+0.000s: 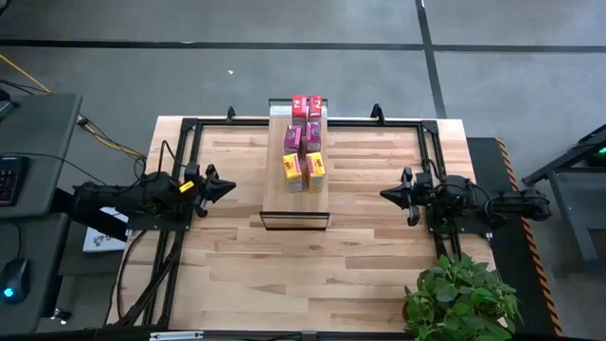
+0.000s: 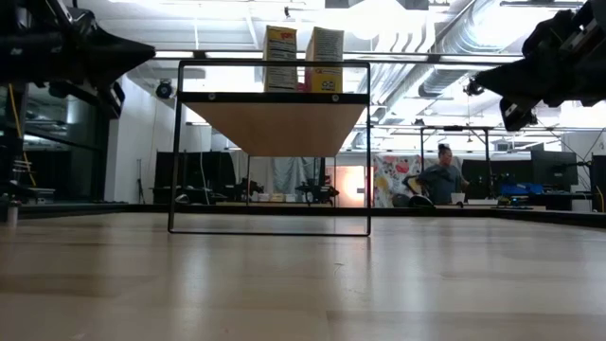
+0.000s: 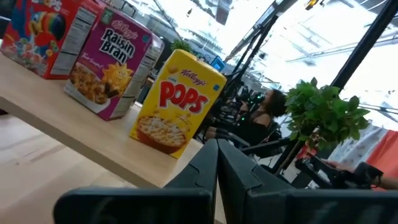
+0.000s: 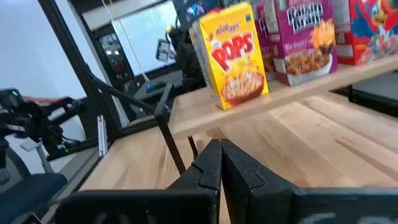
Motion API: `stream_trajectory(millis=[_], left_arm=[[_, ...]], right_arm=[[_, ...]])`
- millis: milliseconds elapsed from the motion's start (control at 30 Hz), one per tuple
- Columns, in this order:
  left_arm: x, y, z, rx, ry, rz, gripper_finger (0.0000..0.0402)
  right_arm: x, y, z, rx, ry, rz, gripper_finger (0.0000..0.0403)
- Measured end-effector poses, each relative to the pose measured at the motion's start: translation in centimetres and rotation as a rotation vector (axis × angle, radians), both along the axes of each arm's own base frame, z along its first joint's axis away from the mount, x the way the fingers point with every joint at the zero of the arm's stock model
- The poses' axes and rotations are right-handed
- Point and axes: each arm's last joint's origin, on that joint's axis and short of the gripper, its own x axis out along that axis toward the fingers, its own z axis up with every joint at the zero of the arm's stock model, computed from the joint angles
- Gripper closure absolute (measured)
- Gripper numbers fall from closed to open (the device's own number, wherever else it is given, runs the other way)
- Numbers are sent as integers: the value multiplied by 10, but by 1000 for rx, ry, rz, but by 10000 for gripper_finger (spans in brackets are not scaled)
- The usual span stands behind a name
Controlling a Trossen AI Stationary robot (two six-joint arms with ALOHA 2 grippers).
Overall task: Stack cereal on shelf
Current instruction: Return to Home Position
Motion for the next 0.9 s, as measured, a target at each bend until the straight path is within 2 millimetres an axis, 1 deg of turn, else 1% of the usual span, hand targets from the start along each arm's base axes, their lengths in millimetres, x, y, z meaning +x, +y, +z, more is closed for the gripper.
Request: stream_trajectory(millis=[467, 900], left_arm=[[0, 1, -1, 0, 9, 11, 401], [2, 1, -4, 1, 46, 10, 401]], right_arm=[[0, 5, -1, 0, 7, 46, 403], [1, 5, -1, 0, 17, 46, 403]])
